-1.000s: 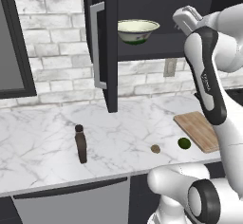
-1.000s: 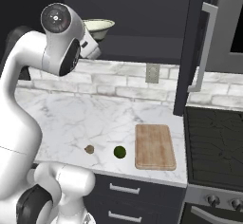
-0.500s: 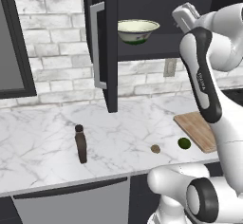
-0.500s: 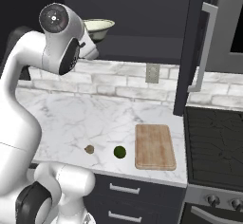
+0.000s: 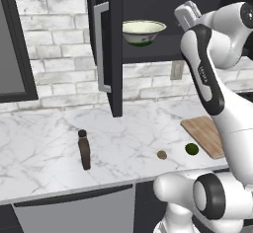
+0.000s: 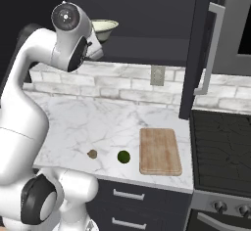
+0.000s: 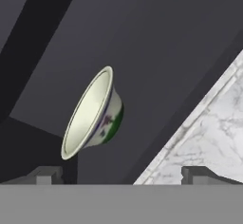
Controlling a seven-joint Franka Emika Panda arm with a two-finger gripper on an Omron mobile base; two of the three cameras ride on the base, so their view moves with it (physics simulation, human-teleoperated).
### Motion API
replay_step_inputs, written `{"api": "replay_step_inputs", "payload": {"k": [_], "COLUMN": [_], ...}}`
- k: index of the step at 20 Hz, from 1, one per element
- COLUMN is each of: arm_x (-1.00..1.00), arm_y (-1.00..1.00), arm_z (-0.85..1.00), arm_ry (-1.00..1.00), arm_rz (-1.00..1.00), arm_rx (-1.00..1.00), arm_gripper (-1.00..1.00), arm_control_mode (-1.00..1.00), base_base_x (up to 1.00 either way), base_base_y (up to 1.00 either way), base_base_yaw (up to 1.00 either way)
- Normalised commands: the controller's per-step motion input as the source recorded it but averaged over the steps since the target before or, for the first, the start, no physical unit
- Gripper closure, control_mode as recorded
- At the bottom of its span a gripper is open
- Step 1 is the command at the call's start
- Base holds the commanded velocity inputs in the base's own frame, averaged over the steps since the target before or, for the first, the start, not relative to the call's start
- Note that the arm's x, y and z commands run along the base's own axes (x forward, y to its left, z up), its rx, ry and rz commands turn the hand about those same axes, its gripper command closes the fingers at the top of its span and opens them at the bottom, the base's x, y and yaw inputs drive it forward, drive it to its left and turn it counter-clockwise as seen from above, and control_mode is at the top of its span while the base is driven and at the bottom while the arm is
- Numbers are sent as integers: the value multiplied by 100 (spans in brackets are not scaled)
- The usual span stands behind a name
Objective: Open the cabinet. Place the bowl and condiment on the counter. Then place the lime and garlic on the cutting board.
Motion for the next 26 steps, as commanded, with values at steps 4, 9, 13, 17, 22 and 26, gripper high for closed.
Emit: {"api": "replay_step_inputs", "payload": {"k": [4,9,13,17,22,26], "arm_x": [35,20,19,18,17,15], "arm_y": [3,0,1,8,10,6], "arm_z": [0,0,0,-2,-2,-2], "arm_ry": [8,2,0,0,0,0], "arm_rz": [0,0,0,0,0,0], "arm_rx": [2,3,2,1,0,0], "arm_gripper": [-100,-100,-100,-100,-100,-100], "arm_control_mode": [-100,-100,-100,-100,-100,-100], "base_base_x": [0,0,0,0,0,0], "base_base_y": [0,0,0,0,0,0], "base_base_yaw": [0,0,0,0,0,0]}}
